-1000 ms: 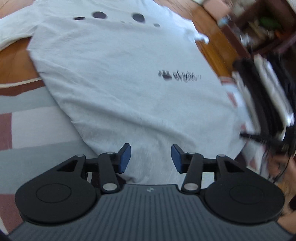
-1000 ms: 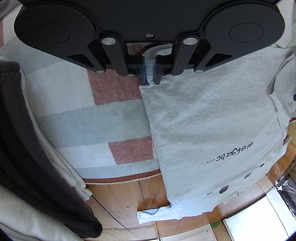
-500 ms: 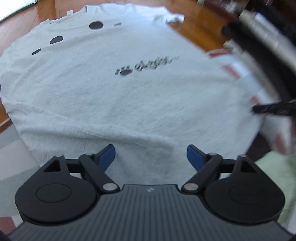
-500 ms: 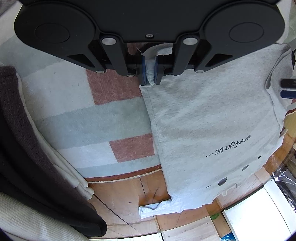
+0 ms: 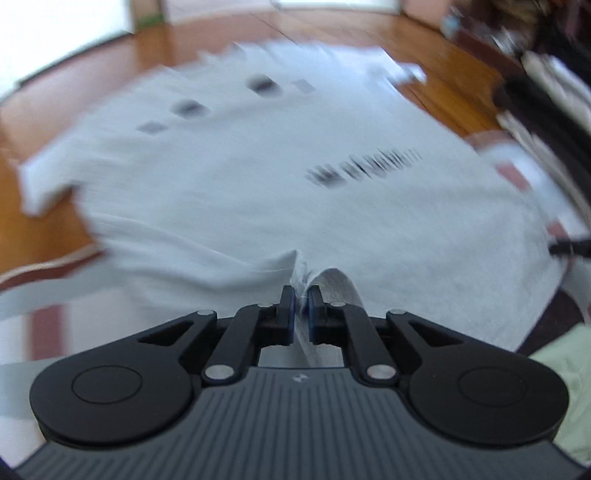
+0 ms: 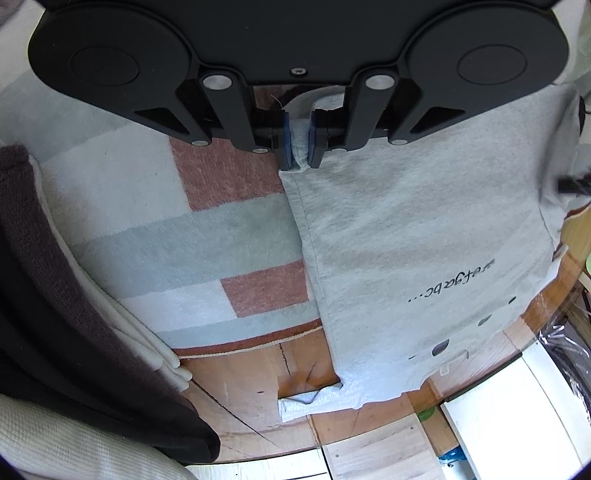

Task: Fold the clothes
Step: 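Grasp the hem with the right gripper while the left gripper grasps the hem, then lift the hem with both grippers and carry it toward the collar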

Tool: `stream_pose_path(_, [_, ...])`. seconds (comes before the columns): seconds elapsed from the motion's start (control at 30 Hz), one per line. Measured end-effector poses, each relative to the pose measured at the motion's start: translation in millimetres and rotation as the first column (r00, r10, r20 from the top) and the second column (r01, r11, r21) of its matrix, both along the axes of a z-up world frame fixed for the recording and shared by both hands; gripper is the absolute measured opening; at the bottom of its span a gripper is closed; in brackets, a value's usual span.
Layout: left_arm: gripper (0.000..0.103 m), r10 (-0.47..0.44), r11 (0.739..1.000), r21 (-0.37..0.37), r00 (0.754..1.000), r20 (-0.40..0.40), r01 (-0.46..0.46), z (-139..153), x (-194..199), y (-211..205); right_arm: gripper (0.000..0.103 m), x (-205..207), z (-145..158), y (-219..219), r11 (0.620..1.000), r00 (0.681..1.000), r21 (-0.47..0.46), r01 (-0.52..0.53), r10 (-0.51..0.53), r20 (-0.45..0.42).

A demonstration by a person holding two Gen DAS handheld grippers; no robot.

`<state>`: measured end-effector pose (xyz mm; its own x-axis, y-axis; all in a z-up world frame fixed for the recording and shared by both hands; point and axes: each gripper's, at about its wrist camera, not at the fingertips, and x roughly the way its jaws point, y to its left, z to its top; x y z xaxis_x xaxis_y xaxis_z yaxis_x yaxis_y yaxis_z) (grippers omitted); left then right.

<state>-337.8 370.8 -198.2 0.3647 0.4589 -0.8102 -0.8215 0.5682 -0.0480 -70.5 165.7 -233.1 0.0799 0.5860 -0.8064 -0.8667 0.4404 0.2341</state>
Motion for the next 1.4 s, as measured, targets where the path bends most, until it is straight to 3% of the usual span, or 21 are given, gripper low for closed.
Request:
stream_pose_path(0.1, [0.006,0.15,0.989,-0.011,0.985,0.08,-0.15,17,-43,7,0.012,-2,5,3,0.999,0.999,-0.048,-0.012,0.014,0.04])
stream_pose_path(0.27, [0.006,0.364,0.93,-0.018,0.913,0.186,-0.367,32,-101,6,0.011,7,11,-2,0.998,0.999,-0.059,0.004,-0.002,0.039])
stream_pose_path(0.37, [0.006,0.4,0.91,0.012,0.883,0.246,-0.415,45,-120,-13,0.022,20,9,-13,0.997,0.996,-0.043,0.057,-0.06,-0.068])
stream_pose_path(0.4, [0.006,0.404,0.907,0.015,0.88,0.249,-0.421,46,-123,-19,0.035,23,6,-17,0.995,0.987,-0.046,0.083,-0.089,-0.132])
stream_pose_path(0.43, [0.006,0.406,0.906,0.016,0.878,0.252,-0.424,46,-125,-24,0.039,25,4,-21,0.995,0.979,-0.033,0.093,-0.097,-0.18])
stream_pose_path(0.53, [0.006,0.397,0.911,0.006,0.879,0.265,-0.413,47,-125,-29,0.042,28,-1,-33,0.992,0.944,0.001,0.122,-0.116,-0.308])
stream_pose_path(0.57, [0.006,0.392,0.911,0.02,0.88,0.267,-0.412,49,-124,-31,0.041,27,3,-32,0.993,0.952,0.009,0.118,-0.11,-0.284])
stream_pose_path(0.63, [0.006,0.391,0.904,0.064,0.879,0.275,-0.422,57,-124,-39,0.01,24,12,-32,0.994,0.967,0.025,0.108,-0.099,-0.235])
stream_pose_path(0.77, [0.006,0.427,0.863,0.154,0.858,0.284,-0.481,81,-134,-71,0.009,18,29,-32,0.995,0.988,0.056,0.086,-0.078,-0.135])
stream_pose_path(0.9, [0.006,0.47,0.865,0.074,0.853,0.227,-0.496,68,-141,-81,0.009,13,45,-31,0.995,0.997,0.078,0.064,-0.061,-0.036])
stream_pose_path(0.97, [0.006,0.477,0.866,0.054,0.854,0.207,-0.497,64,-141,-78,0.009,17,33,-31,0.995,0.994,0.029,0.099,-0.098,-0.044])
stream_pose_path(1.1, [0.006,0.467,0.87,0.056,0.855,0.225,-0.49,68,-143,-76,0.009,14,23,-31,0.993,0.993,0.03,0.11,-0.108,-0.056])
stream_pose_path(1.3, [0.006,0.463,0.868,0.055,0.843,0.273,-0.494,74,-152,-76,0.009,17,47,-34,0.986,0.991,0.116,0.123,-0.116,-0.068])
stream_pose_path(1.4, [0.006,0.454,0.881,0.005,0.849,0.271,-0.473,72,-151,-60,0.009,21,58,-31,0.983,0.992,0.143,0.117,-0.109,-0.067])
